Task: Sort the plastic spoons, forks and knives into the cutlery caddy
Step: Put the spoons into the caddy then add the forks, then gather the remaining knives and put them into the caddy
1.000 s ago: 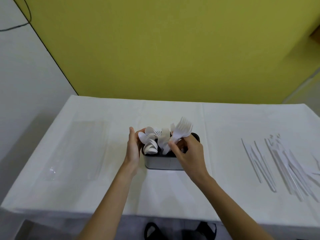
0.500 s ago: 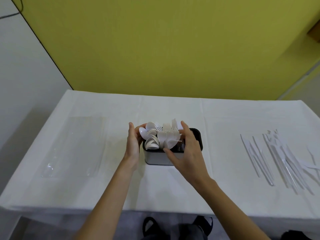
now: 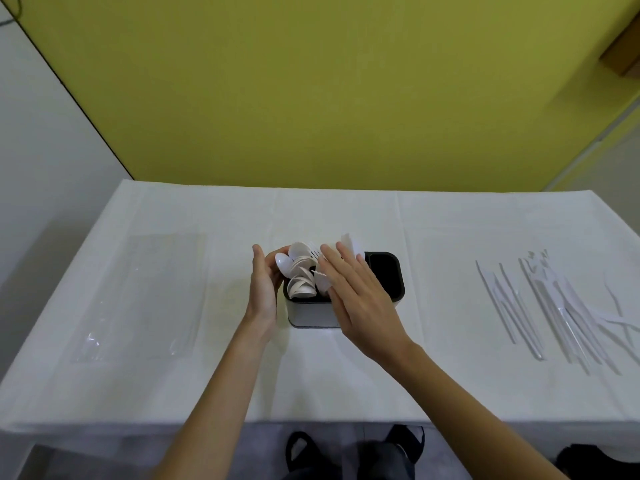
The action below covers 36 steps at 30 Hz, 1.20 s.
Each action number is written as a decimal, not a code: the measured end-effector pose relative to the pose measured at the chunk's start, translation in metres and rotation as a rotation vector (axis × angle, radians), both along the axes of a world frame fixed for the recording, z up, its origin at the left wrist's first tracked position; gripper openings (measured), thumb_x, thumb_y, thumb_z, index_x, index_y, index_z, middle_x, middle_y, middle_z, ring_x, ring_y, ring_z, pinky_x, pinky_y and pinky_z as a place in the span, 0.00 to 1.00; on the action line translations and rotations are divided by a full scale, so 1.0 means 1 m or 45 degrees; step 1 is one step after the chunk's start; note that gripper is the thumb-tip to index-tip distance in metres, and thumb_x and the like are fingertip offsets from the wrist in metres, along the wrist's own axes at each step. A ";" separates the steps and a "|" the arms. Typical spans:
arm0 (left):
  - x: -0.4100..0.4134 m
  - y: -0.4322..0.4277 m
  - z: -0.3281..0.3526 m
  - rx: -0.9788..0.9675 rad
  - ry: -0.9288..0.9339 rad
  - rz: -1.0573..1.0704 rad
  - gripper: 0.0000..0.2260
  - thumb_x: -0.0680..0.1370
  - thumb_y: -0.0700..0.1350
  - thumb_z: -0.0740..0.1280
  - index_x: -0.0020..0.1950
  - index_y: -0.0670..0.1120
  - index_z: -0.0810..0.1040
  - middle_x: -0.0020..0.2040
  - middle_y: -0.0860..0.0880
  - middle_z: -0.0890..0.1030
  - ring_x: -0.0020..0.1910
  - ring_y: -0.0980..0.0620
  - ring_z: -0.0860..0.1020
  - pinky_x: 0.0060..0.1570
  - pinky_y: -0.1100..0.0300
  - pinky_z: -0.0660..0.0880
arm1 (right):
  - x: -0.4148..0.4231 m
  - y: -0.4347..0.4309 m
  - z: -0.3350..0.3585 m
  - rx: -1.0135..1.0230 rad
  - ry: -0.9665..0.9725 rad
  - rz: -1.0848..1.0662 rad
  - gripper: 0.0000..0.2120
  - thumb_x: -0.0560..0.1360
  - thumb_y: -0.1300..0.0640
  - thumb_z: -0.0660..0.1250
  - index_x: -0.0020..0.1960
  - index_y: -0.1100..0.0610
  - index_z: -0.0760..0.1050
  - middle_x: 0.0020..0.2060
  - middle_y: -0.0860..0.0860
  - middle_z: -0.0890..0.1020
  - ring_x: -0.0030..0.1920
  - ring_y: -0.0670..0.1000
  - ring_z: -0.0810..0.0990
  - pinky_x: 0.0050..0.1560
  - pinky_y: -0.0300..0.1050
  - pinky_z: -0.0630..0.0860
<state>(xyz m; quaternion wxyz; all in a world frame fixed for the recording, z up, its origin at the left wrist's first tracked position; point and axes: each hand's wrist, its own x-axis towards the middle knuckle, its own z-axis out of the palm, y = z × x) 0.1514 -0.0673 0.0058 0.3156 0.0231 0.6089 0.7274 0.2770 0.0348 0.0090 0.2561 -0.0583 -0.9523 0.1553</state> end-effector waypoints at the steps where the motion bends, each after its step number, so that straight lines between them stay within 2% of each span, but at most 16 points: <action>1: 0.000 0.000 0.000 0.005 0.009 -0.003 0.30 0.83 0.59 0.42 0.61 0.42 0.77 0.54 0.45 0.82 0.56 0.49 0.79 0.58 0.57 0.72 | 0.001 0.000 0.000 0.015 -0.011 -0.005 0.20 0.80 0.63 0.57 0.72 0.62 0.65 0.73 0.54 0.66 0.75 0.55 0.60 0.73 0.57 0.61; 3: 0.000 -0.001 -0.001 0.017 0.014 -0.011 0.29 0.83 0.59 0.42 0.58 0.44 0.78 0.54 0.45 0.83 0.56 0.50 0.79 0.59 0.56 0.72 | 0.002 -0.003 0.007 0.003 -0.006 -0.005 0.23 0.80 0.59 0.57 0.74 0.62 0.61 0.75 0.55 0.61 0.77 0.55 0.56 0.74 0.57 0.58; 5: 0.000 -0.001 -0.002 0.008 0.027 -0.024 0.31 0.82 0.59 0.42 0.59 0.43 0.78 0.55 0.44 0.83 0.58 0.49 0.79 0.60 0.55 0.72 | 0.001 -0.005 0.015 0.010 0.046 0.033 0.25 0.80 0.57 0.58 0.75 0.61 0.58 0.76 0.55 0.59 0.77 0.56 0.55 0.75 0.56 0.56; 9: 0.000 -0.003 -0.004 0.006 0.029 -0.040 0.32 0.82 0.60 0.41 0.63 0.41 0.77 0.58 0.44 0.82 0.61 0.47 0.78 0.61 0.55 0.72 | -0.001 -0.004 0.010 0.240 0.025 0.115 0.22 0.80 0.58 0.56 0.73 0.61 0.65 0.73 0.55 0.65 0.75 0.57 0.60 0.74 0.56 0.58; 12: 0.001 -0.002 -0.002 0.002 0.029 -0.036 0.32 0.82 0.61 0.41 0.62 0.42 0.77 0.57 0.44 0.82 0.61 0.46 0.78 0.63 0.53 0.71 | -0.001 -0.002 0.001 0.324 0.004 0.066 0.21 0.77 0.59 0.61 0.70 0.63 0.69 0.71 0.56 0.69 0.73 0.58 0.64 0.72 0.58 0.61; 16: 0.001 -0.002 -0.001 -0.019 0.059 -0.056 0.32 0.82 0.61 0.42 0.64 0.42 0.76 0.59 0.44 0.82 0.62 0.46 0.77 0.66 0.50 0.70 | 0.000 -0.003 0.006 0.303 -0.072 0.085 0.26 0.77 0.55 0.61 0.72 0.64 0.66 0.73 0.57 0.65 0.75 0.58 0.60 0.73 0.59 0.59; 18: -0.004 0.000 0.004 -0.034 0.113 -0.046 0.31 0.82 0.61 0.42 0.63 0.43 0.76 0.60 0.45 0.81 0.63 0.47 0.76 0.68 0.49 0.68 | 0.005 -0.001 0.012 0.231 -0.098 0.091 0.28 0.78 0.53 0.60 0.75 0.62 0.60 0.75 0.56 0.60 0.76 0.56 0.56 0.74 0.58 0.55; 20: -0.012 0.003 0.015 -0.028 0.192 -0.015 0.29 0.83 0.59 0.42 0.64 0.43 0.75 0.63 0.47 0.79 0.66 0.52 0.74 0.71 0.53 0.64 | 0.011 0.005 0.020 0.111 -0.088 0.058 0.28 0.80 0.52 0.57 0.76 0.61 0.56 0.76 0.55 0.57 0.77 0.55 0.53 0.75 0.56 0.53; 23: -0.020 0.021 0.043 0.014 0.370 -0.029 0.27 0.83 0.55 0.41 0.66 0.43 0.73 0.67 0.47 0.76 0.67 0.57 0.71 0.69 0.63 0.62 | 0.025 0.024 0.028 -0.121 -0.047 -0.058 0.26 0.82 0.51 0.53 0.76 0.62 0.55 0.77 0.56 0.57 0.78 0.53 0.52 0.76 0.53 0.52; 25: -0.019 0.040 0.061 0.046 0.478 -0.093 0.25 0.84 0.54 0.42 0.65 0.45 0.73 0.67 0.48 0.75 0.68 0.58 0.70 0.71 0.62 0.60 | 0.039 0.044 0.029 -0.225 -0.026 -0.168 0.26 0.82 0.52 0.52 0.76 0.62 0.55 0.77 0.55 0.56 0.78 0.52 0.51 0.76 0.52 0.52; 28: -0.004 0.077 0.080 0.008 0.671 -0.246 0.25 0.80 0.59 0.45 0.65 0.49 0.73 0.67 0.53 0.75 0.70 0.59 0.67 0.71 0.62 0.57 | 0.070 0.074 0.025 -0.279 0.004 -0.334 0.26 0.82 0.53 0.53 0.77 0.62 0.53 0.77 0.54 0.56 0.78 0.51 0.51 0.76 0.52 0.52; 30: 0.012 0.099 0.086 -0.006 0.729 -0.347 0.27 0.78 0.60 0.45 0.67 0.49 0.72 0.66 0.55 0.74 0.70 0.61 0.67 0.69 0.66 0.58 | 0.092 0.091 0.022 -0.311 0.014 -0.438 0.27 0.81 0.53 0.53 0.77 0.61 0.53 0.77 0.52 0.57 0.78 0.49 0.51 0.76 0.51 0.53; 32: 0.036 0.125 0.088 -0.014 0.764 -0.457 0.26 0.79 0.59 0.47 0.67 0.49 0.73 0.66 0.56 0.74 0.68 0.63 0.68 0.64 0.74 0.60 | 0.118 0.110 0.019 -0.359 0.022 -0.545 0.26 0.81 0.52 0.54 0.77 0.59 0.54 0.76 0.50 0.58 0.77 0.47 0.52 0.76 0.48 0.53; 34: 0.062 0.149 0.084 -0.047 0.781 -0.547 0.20 0.81 0.56 0.52 0.66 0.48 0.74 0.64 0.56 0.75 0.64 0.65 0.70 0.58 0.81 0.62 | 0.142 0.130 0.013 -0.442 0.035 -0.659 0.25 0.81 0.52 0.55 0.76 0.56 0.55 0.75 0.47 0.59 0.76 0.46 0.54 0.75 0.38 0.53; 36: 0.090 0.178 0.071 -0.116 0.787 -0.621 0.14 0.83 0.50 0.57 0.63 0.47 0.76 0.61 0.56 0.77 0.60 0.68 0.72 0.53 0.81 0.64 | 0.173 0.152 0.004 -0.549 0.014 -0.777 0.25 0.81 0.52 0.56 0.76 0.53 0.57 0.74 0.45 0.61 0.75 0.45 0.57 0.72 0.31 0.52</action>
